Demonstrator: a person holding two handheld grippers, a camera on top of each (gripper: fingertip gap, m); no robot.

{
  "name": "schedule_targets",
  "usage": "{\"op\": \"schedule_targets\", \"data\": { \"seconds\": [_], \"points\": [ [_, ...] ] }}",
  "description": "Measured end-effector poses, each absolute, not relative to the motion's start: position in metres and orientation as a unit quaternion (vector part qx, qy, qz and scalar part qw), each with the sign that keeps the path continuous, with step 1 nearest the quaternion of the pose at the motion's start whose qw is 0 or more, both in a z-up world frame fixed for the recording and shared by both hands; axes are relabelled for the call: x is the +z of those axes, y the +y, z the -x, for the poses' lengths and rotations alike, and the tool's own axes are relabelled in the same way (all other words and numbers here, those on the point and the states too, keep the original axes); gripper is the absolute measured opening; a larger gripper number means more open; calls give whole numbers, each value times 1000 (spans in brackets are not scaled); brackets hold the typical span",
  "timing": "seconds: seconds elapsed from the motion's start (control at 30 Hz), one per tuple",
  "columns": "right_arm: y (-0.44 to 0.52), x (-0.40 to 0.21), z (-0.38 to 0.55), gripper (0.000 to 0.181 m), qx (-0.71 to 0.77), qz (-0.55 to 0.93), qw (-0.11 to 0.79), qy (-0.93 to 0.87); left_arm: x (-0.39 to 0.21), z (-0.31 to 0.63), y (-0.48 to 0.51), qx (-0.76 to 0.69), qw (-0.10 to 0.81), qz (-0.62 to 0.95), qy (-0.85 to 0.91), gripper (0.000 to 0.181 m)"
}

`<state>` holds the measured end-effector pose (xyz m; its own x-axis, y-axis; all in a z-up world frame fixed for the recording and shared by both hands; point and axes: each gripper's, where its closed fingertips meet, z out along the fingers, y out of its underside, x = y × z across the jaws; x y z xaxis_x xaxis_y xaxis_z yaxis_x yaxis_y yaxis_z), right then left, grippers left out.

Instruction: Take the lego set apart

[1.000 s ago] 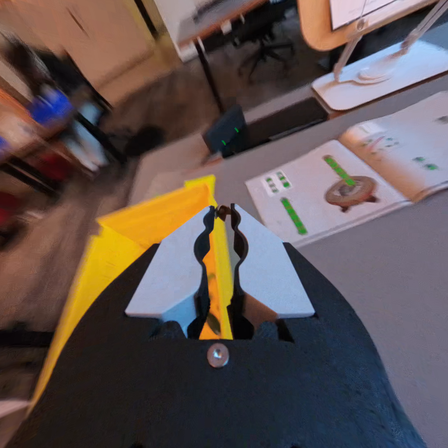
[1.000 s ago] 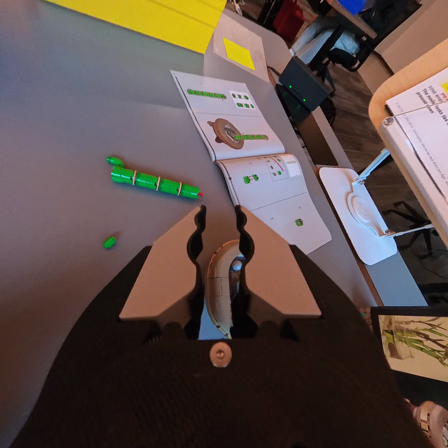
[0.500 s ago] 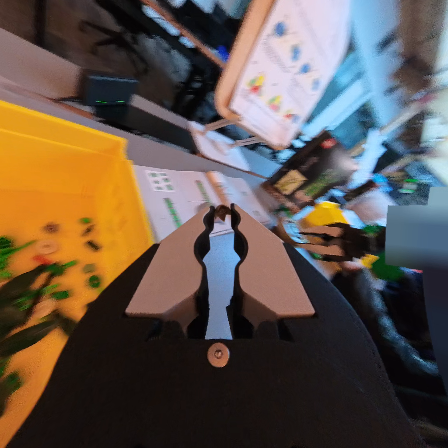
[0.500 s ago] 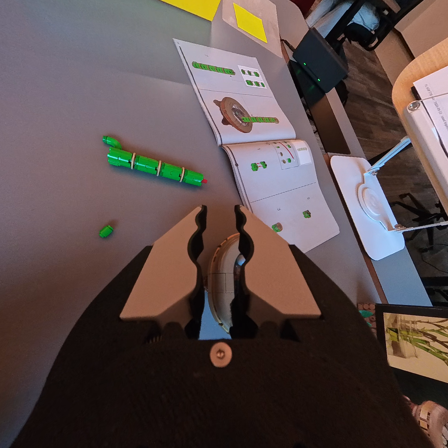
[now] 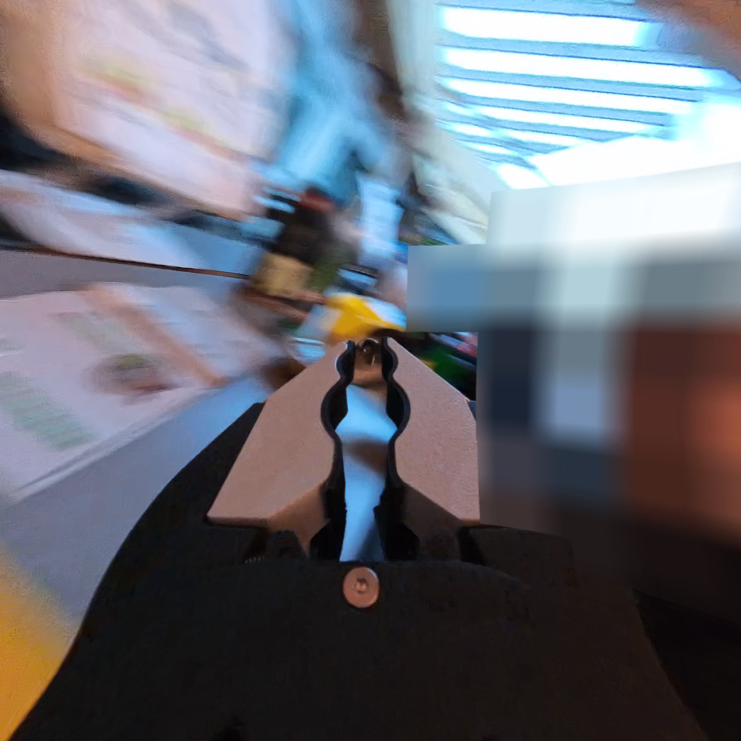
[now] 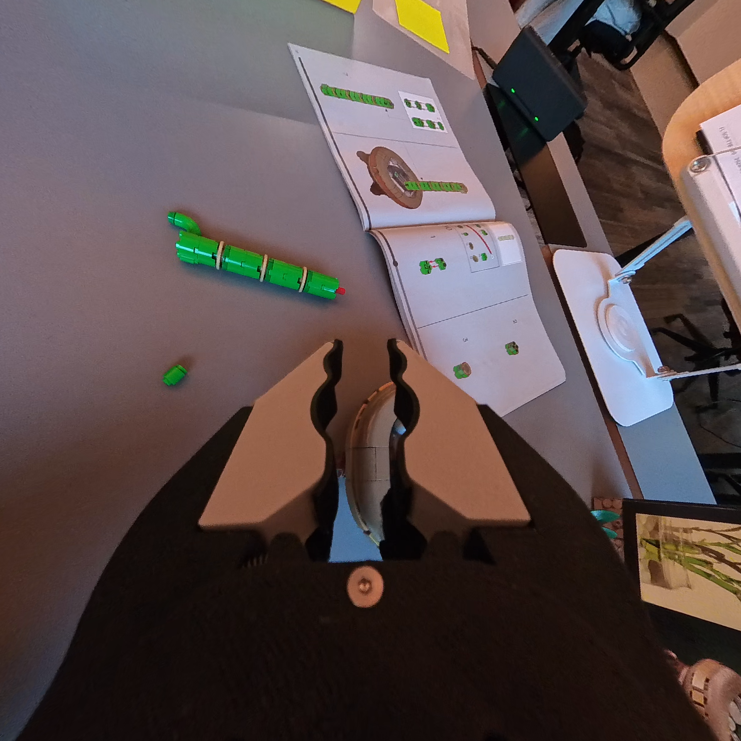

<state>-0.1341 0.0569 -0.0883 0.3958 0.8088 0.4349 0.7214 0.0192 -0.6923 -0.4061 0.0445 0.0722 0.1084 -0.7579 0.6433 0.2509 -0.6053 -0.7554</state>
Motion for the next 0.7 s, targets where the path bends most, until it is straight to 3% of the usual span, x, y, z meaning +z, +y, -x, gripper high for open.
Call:
{"op": "schedule_targets", "data": {
  "seconds": [0.03,0.07,0.13,0.2,0.33,0.37,0.43,0.5,0.57,0.63,0.7],
  "points": [
    [57,-90,134,22,45,699,455,-550,50,437,82,-527,459,705,120,11],
    [57,-91,134,22,42,699,452,-552,27,480,109,-390,511,764,49,11],
    [57,-94,134,22,37,700,446,-556,-1,545,118,-190,529,827,-5,11],
    [56,-95,135,22,36,700,443,-559,-7,561,117,-133,530,838,-6,14],
    [58,-97,133,22,31,703,441,-557,-15,564,124,-33,517,855,14,71],
    [58,-97,132,22,32,704,442,-555,-14,568,125,4,519,854,18,77],
    [59,-94,132,22,31,703,447,-552,1,558,127,38,552,832,37,65],
    [61,-90,132,21,29,700,456,-549,33,483,120,-74,622,770,123,43],
    [62,-90,132,21,28,699,458,-548,59,373,85,-284,636,678,236,38],
    [62,-92,129,21,18,702,454,-549,50,282,38,-441,551,627,330,42],
    [63,-92,126,20,8,704,452,-548,14,219,-4,-493,455,611,421,35]
  ]
}}
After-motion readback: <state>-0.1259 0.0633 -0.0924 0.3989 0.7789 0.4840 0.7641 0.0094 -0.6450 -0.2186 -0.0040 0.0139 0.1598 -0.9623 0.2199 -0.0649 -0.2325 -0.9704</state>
